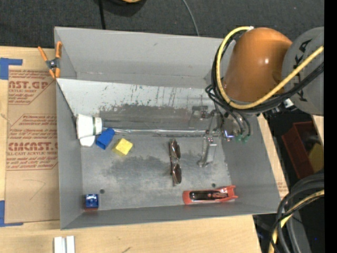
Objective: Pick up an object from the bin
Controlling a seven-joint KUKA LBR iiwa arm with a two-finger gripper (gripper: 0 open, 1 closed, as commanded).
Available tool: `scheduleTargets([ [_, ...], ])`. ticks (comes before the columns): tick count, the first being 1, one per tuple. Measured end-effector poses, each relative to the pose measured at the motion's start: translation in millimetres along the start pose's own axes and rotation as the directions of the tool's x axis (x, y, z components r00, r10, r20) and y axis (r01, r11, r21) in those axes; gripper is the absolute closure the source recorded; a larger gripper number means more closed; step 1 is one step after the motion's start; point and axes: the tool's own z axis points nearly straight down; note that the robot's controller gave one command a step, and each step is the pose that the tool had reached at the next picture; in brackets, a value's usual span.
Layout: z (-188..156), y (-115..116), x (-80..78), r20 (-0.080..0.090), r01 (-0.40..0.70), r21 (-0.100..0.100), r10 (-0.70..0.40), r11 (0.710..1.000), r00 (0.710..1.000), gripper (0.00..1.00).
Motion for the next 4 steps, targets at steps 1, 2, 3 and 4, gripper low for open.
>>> scheduleTargets([
  [1,-4.4,0.0,-1.5,0.008,0.000,0.000,0.000,1.000,1.000,0.00],
  [2,39.2,-2.9,-1.4,0.014,0.049,0.001,-0.049,0.999,0.999,0.00],
  [3,100.4,-6.0,-5.4,0.012,0.074,0.001,-0.074,0.997,0.997,0.00],
  [4,131.8,2.0,-12.4,0.007,0.031,-0.001,-0.031,1.000,1.000,0.00],
])
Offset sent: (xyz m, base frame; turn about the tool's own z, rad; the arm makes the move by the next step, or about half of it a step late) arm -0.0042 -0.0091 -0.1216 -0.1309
